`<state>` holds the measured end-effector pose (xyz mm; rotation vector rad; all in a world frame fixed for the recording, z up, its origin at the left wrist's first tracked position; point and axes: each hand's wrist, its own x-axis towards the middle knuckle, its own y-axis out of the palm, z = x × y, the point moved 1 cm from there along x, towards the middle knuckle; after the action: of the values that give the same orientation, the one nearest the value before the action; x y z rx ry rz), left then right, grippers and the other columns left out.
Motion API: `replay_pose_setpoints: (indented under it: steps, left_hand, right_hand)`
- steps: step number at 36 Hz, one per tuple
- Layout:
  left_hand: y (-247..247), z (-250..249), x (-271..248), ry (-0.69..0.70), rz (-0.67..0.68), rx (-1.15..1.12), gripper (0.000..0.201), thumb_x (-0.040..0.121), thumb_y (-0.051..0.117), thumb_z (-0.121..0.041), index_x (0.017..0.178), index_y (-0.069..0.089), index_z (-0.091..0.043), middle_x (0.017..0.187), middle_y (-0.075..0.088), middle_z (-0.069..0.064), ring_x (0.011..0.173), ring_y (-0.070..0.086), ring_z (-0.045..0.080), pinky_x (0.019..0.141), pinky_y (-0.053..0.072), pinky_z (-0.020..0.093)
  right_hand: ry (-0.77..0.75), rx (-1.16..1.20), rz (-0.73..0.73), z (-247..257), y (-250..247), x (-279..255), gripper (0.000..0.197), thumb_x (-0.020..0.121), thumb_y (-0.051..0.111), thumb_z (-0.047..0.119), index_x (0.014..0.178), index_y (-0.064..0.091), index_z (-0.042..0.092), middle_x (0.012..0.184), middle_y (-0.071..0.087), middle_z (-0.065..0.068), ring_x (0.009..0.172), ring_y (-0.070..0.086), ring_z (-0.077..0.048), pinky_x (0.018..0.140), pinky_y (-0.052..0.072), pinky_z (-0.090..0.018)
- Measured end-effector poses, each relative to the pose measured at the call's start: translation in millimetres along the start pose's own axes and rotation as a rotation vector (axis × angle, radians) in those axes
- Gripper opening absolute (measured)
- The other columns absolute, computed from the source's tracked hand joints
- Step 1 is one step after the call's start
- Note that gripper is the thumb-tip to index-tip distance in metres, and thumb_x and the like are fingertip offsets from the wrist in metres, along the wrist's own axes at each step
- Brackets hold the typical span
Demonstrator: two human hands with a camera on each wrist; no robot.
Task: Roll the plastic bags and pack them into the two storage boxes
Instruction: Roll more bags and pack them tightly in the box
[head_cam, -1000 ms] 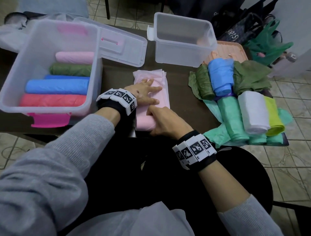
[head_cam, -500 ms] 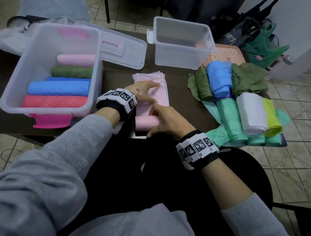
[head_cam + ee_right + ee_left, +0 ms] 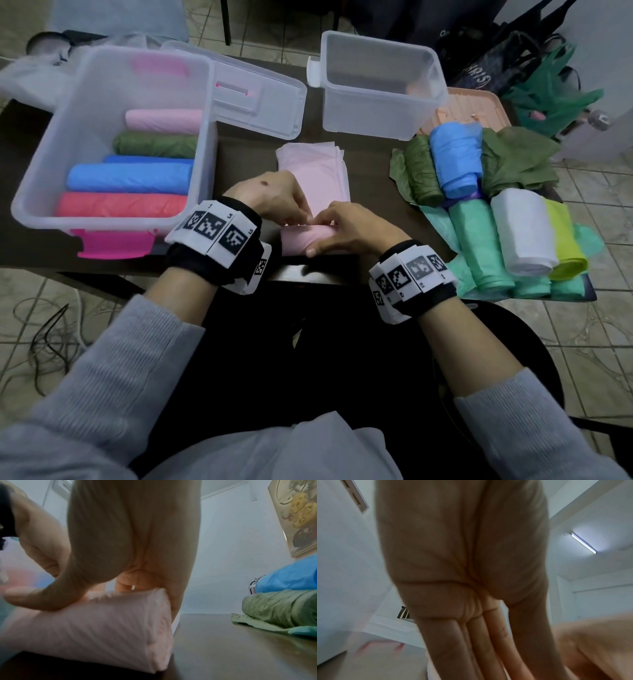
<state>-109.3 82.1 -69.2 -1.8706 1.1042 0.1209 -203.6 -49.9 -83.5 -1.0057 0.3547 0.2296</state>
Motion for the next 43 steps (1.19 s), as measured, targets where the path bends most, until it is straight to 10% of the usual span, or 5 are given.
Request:
replay_pose_setpoints:
  steps: [13, 26, 31, 37, 43]
  left_hand:
    - [6.4, 0.5, 6.8, -0.007, 0.022, 0.137, 0.026, 0.09, 0.06, -0.022, 0.115, 0.067, -0.025, 0.114, 0.067, -0.002, 0.102, 0.059, 0.015, 0.098, 0.045, 0.033]
    - [7.5, 4.0, 12.0, 0.058, -0.223, 0.079, 0.032, 0.086, 0.064, -0.016, 0.118, 0.065, -0.017, 0.12, 0.062, 0.006, 0.105, 0.056, 0.016, 0.088, 0.04, 0.021]
    - [12.6, -0.1, 3.3, 0.143, -0.317, 0.016, 0.026, 0.076, 0.075, -0.019, 0.101, 0.071, -0.016, 0.09, 0.063, 0.0, 0.085, 0.054, 0.01, 0.077, 0.043, 0.021]
    - [24.1, 0.6, 3.5, 0.074, -0.252, 0.15, 0.068, 0.05, 0.091, -0.022, 0.111, 0.061, -0.019, 0.102, 0.057, -0.003, 0.09, 0.05, 0.014, 0.082, 0.048, 0.03]
    - [25.7, 0.0, -1.5, 0.062, -0.213, 0.195, 0.064, 0.05, 0.091, -0.02, 0.108, 0.063, -0.019, 0.106, 0.065, 0.002, 0.097, 0.06, 0.021, 0.081, 0.051, 0.03]
  right_hand:
    - [-0.052, -0.284, -0.251, 4.9, 4.8, -11.7, 0.066, 0.065, 0.074, 0.056, 0.115, 0.053, 0.019, 0.112, 0.049, -0.001, 0.106, 0.041, -0.019, 0.084, 0.035, -0.034]
    - [-0.035, -0.486, -0.214, 9.1, 24.1, -15.0, 0.057, 0.088, 0.045, 0.0, 0.142, 0.029, 0.005, 0.141, 0.038, -0.013, 0.13, 0.035, -0.029, 0.111, 0.023, -0.035]
    - [-0.011, -0.507, -0.159, 7.2, 22.3, -2.2, 0.066, 0.081, 0.054, 0.005, 0.141, 0.027, 0.004, 0.139, 0.037, -0.014, 0.129, 0.035, -0.03, 0.112, 0.021, -0.034]
    - [0.038, -0.501, -0.115, 10.3, 17.0, 7.1, 0.062, 0.078, 0.059, 0.014, 0.134, 0.033, 0.004, 0.131, 0.04, -0.014, 0.122, 0.038, -0.031, 0.106, 0.025, -0.036]
    - [0.074, -0.411, -0.105, 11.0, 21.2, 3.9, 0.057, 0.077, 0.059, 0.017, 0.127, 0.037, 0.004, 0.128, 0.036, -0.013, 0.118, 0.036, -0.031, 0.103, 0.027, -0.037]
